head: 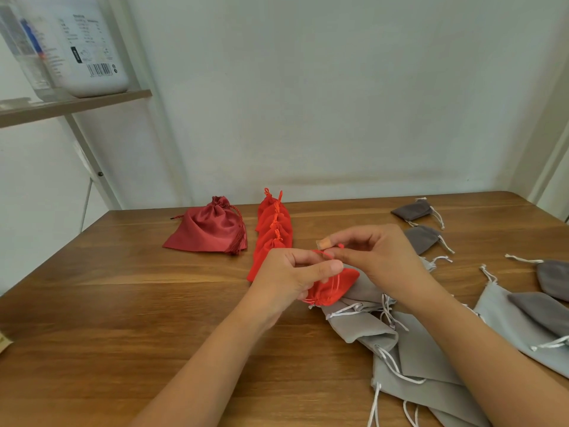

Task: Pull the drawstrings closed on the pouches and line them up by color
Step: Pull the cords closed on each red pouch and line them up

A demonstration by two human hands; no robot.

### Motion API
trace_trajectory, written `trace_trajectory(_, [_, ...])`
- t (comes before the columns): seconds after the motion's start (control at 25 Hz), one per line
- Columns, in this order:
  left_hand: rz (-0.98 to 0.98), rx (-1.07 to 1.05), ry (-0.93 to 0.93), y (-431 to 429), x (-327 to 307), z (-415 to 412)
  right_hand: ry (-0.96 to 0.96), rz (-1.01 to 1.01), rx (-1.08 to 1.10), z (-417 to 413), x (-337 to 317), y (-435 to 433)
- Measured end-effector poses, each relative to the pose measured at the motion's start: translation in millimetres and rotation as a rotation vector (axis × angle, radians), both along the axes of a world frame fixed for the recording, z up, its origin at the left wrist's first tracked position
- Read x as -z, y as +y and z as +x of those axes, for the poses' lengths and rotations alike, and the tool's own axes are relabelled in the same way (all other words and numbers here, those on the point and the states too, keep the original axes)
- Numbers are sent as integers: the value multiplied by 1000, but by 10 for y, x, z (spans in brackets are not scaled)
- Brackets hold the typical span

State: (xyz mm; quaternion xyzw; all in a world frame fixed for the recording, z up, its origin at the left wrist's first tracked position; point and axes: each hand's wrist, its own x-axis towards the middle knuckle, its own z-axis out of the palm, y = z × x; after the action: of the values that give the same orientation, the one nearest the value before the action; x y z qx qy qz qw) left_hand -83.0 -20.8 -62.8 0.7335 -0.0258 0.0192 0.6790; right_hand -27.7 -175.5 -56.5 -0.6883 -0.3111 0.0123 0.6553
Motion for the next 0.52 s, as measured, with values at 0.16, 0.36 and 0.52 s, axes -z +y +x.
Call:
trace_trajectory(0.16, [-28, -6, 21, 8, -14, 7, 83, 33, -1, 32, 0, -24])
trace_trajectory(0.36, [-215, -106, 132, 22, 3, 54, 71, 56, 81, 10, -25, -35])
trace_trajectory(0.52, [-473, -105, 271, 64, -18, 81, 85, 92, 33, -16, -87, -58])
